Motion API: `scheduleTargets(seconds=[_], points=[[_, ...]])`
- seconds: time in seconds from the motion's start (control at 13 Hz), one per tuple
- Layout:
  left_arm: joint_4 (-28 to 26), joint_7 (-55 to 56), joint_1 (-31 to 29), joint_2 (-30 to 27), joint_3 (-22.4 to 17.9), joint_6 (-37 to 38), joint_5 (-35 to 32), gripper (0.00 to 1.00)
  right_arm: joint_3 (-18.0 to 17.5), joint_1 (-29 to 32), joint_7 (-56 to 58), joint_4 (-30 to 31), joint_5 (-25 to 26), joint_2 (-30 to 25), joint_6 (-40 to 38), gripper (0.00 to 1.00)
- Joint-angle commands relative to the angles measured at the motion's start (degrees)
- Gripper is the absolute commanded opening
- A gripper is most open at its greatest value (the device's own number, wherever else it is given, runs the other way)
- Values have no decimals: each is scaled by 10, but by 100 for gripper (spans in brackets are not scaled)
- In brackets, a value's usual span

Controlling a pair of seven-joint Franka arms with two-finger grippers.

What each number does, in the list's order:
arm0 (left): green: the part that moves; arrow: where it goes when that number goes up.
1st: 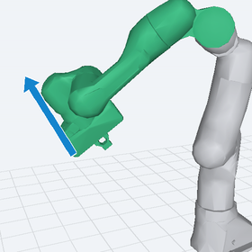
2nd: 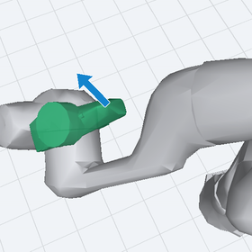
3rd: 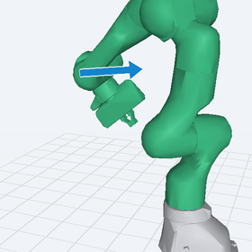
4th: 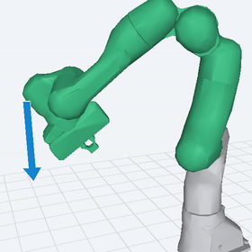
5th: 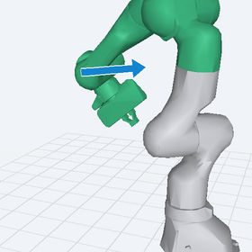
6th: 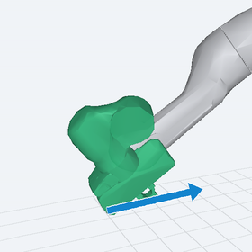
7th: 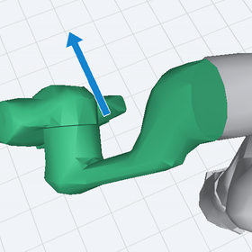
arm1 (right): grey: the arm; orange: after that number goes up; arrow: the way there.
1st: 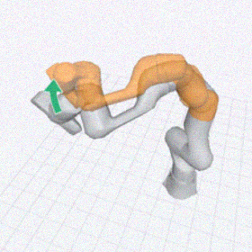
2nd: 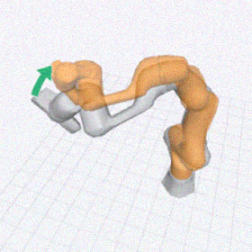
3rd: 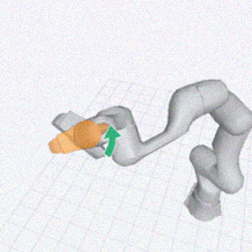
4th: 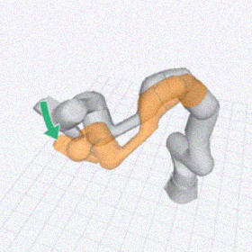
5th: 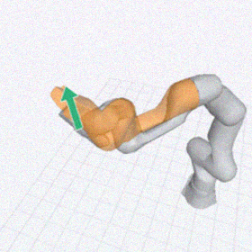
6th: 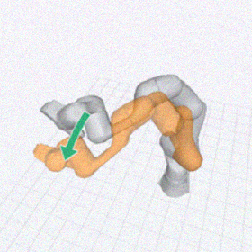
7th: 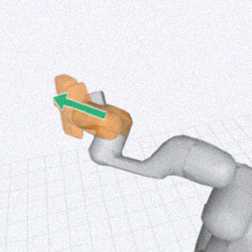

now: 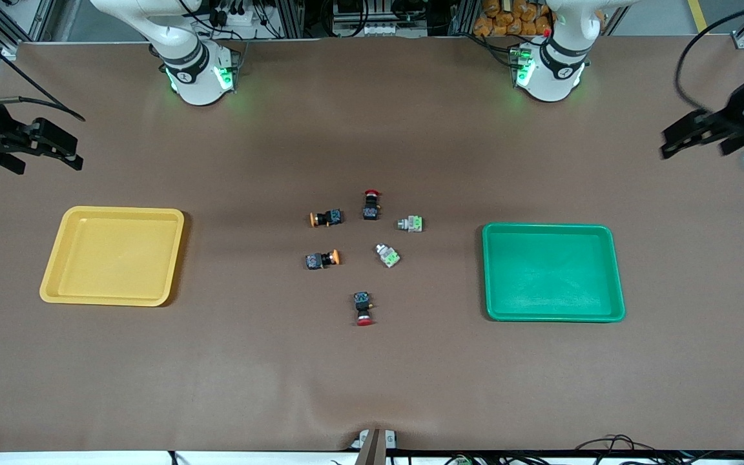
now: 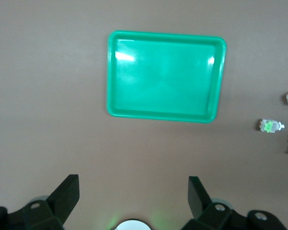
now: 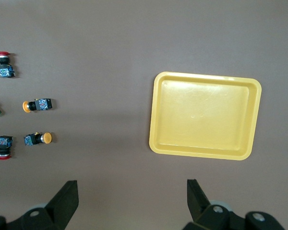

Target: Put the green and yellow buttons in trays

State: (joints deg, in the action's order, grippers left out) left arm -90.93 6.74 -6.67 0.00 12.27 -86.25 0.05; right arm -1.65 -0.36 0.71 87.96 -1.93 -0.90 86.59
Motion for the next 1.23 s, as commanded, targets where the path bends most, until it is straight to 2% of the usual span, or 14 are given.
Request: scheduleTargets(seconds=[0.0, 0.31, 0.54, 1.15], points=[[24, 35, 5, 66, 43, -21, -1, 100, -8, 15, 6, -9, -11, 3, -7, 100], [-20, 157, 17, 116, 100, -101, -1, 100, -8, 15, 5, -9, -11, 5, -7, 100], [-35, 287, 78, 144, 100, -139, -8, 100, -8, 15, 4, -10, -11, 14, -7, 100], [-36, 482, 137, 237, 100, -240, -9, 100, -8, 15, 5, -9, -11, 20, -11, 100]])
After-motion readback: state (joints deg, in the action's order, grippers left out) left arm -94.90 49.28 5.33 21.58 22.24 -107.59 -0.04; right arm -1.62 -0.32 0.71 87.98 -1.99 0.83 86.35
